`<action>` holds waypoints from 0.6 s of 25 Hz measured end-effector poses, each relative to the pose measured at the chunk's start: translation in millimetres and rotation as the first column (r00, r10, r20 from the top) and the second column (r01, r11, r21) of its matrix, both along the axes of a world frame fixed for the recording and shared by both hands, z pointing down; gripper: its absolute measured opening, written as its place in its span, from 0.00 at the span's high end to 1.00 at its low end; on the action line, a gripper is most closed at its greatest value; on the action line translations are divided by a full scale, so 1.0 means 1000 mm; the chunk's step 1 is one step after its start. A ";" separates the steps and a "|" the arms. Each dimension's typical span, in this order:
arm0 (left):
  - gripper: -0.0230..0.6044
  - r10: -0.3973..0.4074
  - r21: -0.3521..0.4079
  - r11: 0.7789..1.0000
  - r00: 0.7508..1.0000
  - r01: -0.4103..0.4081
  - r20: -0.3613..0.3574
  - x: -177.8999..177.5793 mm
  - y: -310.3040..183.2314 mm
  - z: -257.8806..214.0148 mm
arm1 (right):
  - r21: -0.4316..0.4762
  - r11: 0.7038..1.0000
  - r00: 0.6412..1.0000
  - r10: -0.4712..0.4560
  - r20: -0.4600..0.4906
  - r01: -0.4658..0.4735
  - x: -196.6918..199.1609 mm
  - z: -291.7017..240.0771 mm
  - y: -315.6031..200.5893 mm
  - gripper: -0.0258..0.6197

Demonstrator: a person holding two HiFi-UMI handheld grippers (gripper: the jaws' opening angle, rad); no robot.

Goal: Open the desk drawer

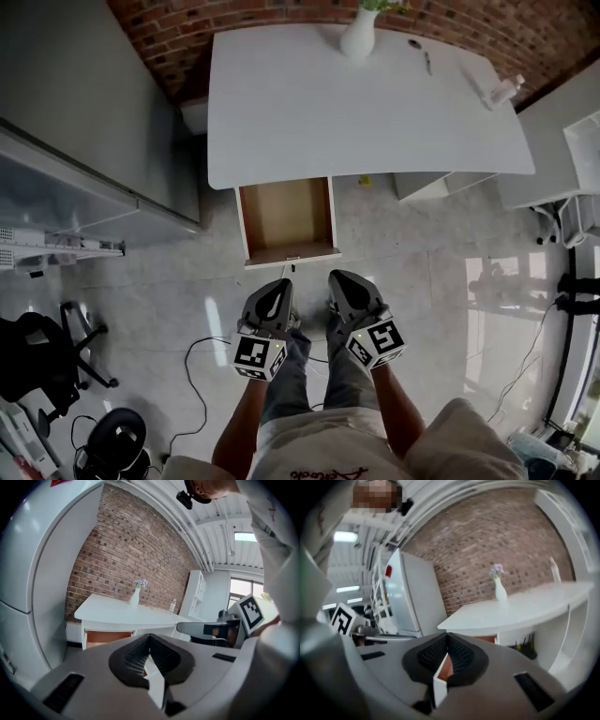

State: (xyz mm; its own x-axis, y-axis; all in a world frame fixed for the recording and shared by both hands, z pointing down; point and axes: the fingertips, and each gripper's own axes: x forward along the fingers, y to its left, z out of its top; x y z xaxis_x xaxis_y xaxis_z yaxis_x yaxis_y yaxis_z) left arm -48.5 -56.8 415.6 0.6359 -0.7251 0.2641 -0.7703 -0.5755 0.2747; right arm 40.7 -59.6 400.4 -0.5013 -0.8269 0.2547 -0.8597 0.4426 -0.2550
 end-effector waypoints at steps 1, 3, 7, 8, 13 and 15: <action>0.94 0.011 0.009 1.000 1.000 -0.011 0.000 0.002 0.002 -0.010 | 0.047 0.999 0.995 -0.018 -0.093 0.022 -0.004 -0.015 0.003 0.93; 0.94 0.039 0.032 0.999 0.999 -0.039 0.008 0.004 0.011 -0.030 | 0.119 0.992 0.978 -0.024 -0.205 0.049 -0.011 -0.045 0.012 0.93; 0.94 0.100 0.060 0.993 0.994 -0.103 0.050 0.005 0.033 -0.061 | 0.198 0.977 0.962 -0.019 -0.274 0.075 -0.023 -0.094 0.028 0.93; 0.94 0.109 0.061 0.992 0.992 -0.112 0.057 0.004 0.039 -0.067 | 0.201 0.976 0.957 -0.024 -0.289 0.086 -0.025 -0.101 0.033 0.93; 0.94 0.060 0.067 0.996 0.997 -0.063 0.040 0.002 0.069 -0.099 | 0.165 0.982 0.965 -0.049 -0.257 0.093 -0.019 -0.117 0.067 0.93; 0.94 0.039 0.072 0.997 0.999 -0.041 0.036 0.011 0.078 -0.108 | 0.161 0.981 0.966 -0.063 -0.252 0.106 -0.008 -0.122 0.079 0.93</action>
State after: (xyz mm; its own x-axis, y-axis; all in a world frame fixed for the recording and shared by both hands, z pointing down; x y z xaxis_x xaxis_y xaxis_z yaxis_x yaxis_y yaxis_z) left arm -37.7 21.5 308.1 0.6560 -0.7176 0.2340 -0.7548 -0.6234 0.2041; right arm 32.3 19.5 278.3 -0.5111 -0.8265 0.2359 -0.8439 0.5347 0.0448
